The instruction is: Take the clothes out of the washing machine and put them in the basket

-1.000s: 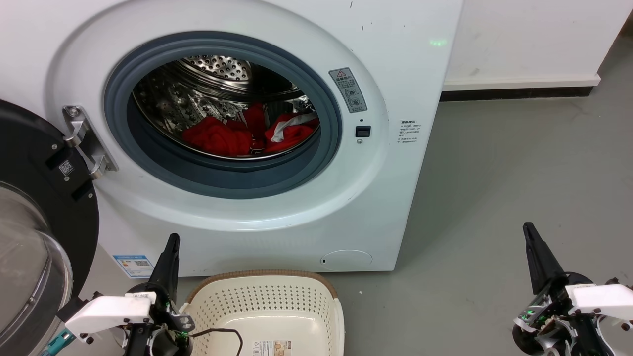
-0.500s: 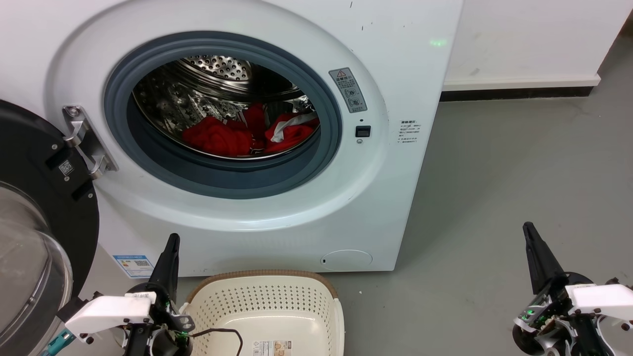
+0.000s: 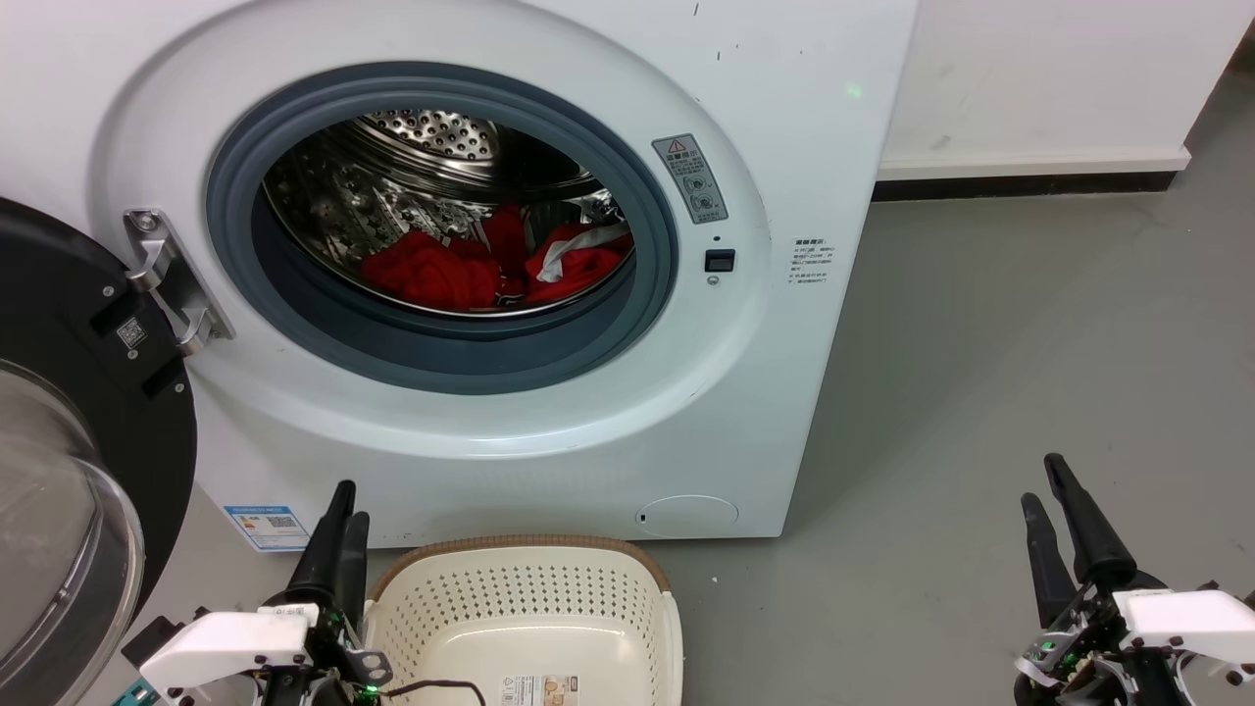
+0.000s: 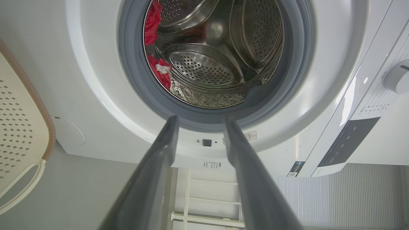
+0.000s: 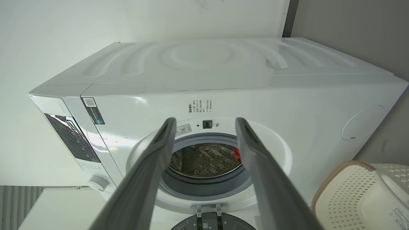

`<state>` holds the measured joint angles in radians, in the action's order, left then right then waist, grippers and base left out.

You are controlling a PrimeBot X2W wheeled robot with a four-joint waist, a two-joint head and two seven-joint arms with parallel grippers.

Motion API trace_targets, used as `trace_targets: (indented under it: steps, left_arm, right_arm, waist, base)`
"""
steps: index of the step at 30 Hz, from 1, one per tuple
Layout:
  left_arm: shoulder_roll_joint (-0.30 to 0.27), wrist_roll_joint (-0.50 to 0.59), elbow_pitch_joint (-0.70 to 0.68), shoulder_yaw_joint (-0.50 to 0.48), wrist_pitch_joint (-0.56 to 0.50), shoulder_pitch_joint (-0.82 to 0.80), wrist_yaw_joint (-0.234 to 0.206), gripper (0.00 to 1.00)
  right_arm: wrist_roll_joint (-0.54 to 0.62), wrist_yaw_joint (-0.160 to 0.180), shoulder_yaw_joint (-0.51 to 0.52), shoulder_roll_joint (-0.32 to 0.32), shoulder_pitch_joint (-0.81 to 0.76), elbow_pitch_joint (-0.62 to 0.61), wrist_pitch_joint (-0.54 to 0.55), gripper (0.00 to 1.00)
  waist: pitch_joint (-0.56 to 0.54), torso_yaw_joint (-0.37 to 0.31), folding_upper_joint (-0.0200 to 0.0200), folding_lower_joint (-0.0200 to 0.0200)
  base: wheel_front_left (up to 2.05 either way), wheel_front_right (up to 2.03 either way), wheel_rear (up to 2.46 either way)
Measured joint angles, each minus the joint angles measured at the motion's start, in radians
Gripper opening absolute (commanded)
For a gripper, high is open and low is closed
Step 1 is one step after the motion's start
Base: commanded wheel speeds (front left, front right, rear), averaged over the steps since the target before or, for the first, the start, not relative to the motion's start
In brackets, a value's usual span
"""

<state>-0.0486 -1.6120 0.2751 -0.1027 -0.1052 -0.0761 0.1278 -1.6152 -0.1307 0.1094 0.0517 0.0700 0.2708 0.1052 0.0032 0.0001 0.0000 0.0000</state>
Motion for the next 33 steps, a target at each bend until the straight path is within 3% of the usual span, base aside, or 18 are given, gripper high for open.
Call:
trace_targets:
  steps: [9,16,17,27,33]
  left_arm:
    - [0.000,0.021,-0.042,0.035,0.047,0.000,0.000,1.00]
    - [0.000,0.099,-0.091,0.041,0.077,0.000,0.000,1.00]
    - [0.000,0.170,-0.113,0.053,0.091,0.000,0.000,1.00]
    - [0.000,0.380,-0.141,0.068,0.129,0.007,0.000,1.00]
    - [0.000,0.582,-0.151,0.073,0.165,0.008,0.000,1.00]
  right_arm:
    - [0.034,0.000,-0.029,-0.001,-0.015,-0.048,-0.045,1.00]
    - [0.126,0.000,-0.026,-0.001,-0.035,-0.077,-0.075,1.00]
    - [0.193,0.000,-0.026,-0.001,-0.036,-0.095,-0.089,1.00]
    - [0.471,0.000,-0.036,-0.001,-0.056,-0.144,-0.128,1.00]
    - [0.690,0.000,-0.050,-0.001,-0.075,-0.167,-0.163,1.00]
  waist:
    - [-0.001,0.002,0.0000,0.0000]
    - [-0.002,0.004,0.0000,0.0000]
    - [-0.003,0.005,0.0000,0.0000]
    - [-0.008,0.007,0.0000,0.0000]
    - [-0.010,0.011,0.0000,0.0000]
  base:
    - [0.00,0.00,0.00]
    - [0.00,0.00,0.00]
    - [0.00,0.00,0.00]
    - [0.00,0.00,0.00]
    - [0.00,0.00,0.00]
